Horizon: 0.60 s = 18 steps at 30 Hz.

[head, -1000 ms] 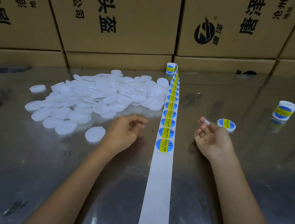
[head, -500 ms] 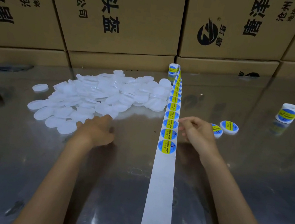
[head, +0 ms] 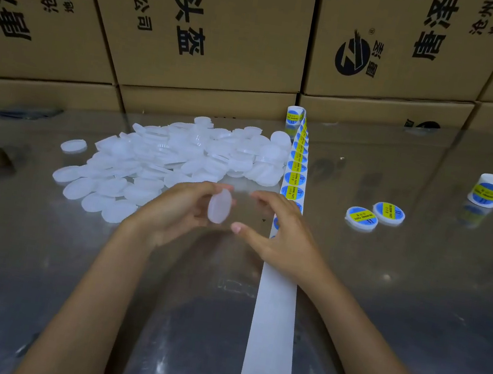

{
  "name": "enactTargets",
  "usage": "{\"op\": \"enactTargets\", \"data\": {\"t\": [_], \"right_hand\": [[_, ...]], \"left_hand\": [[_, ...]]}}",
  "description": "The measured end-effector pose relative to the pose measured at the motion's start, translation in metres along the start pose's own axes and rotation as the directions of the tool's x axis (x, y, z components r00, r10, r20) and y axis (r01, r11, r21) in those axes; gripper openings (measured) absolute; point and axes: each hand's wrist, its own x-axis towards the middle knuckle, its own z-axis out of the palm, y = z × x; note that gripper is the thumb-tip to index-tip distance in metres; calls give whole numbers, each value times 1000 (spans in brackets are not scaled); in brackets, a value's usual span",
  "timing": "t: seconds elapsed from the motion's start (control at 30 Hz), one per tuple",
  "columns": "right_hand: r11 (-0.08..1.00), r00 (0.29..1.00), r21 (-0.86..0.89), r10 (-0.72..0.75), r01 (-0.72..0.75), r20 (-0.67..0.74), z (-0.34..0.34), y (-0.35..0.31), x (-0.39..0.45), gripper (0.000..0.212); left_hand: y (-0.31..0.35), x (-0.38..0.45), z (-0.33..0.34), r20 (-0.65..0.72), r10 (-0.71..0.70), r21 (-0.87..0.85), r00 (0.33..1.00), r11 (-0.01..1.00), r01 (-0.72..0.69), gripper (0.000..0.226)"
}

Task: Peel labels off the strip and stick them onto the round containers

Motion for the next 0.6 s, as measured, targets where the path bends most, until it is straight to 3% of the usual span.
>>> {"op": "enactTargets", "data": {"t": [0.13, 0.27, 0.37, 0.47, 0.53, 0.6], "right_hand": [[995, 993, -15, -100, 99, -59, 1, -3, -1, 53], [997, 996, -41, -66, 64, -67, -3, 1, 2, 51], [998, 1000, 59, -13, 14, -10, -9, 4, 4, 48], [972, 988, 193, 147, -136, -45, -28, 13, 10, 29], [970, 973, 82, 230, -230, 9, -45, 27, 11, 28], [954, 948, -159, 277, -253, 156, -55, 38, 8, 37]], "left_hand": [[-6, 5, 18, 200, -15, -305, 980, 949, 77, 42], [-13, 9, 29, 319, 7, -415, 948, 900, 132, 46], [-20, 13, 31, 313, 77, -424, 946, 903, 67, 37], [-25, 18, 30, 242, 77, -436, 967, 899, 38, 38], [-28, 21, 29, 229, 82, -429, 970, 903, 25, 39], [-30, 22, 31, 215, 103, -418, 971, 908, -4, 42]]}}
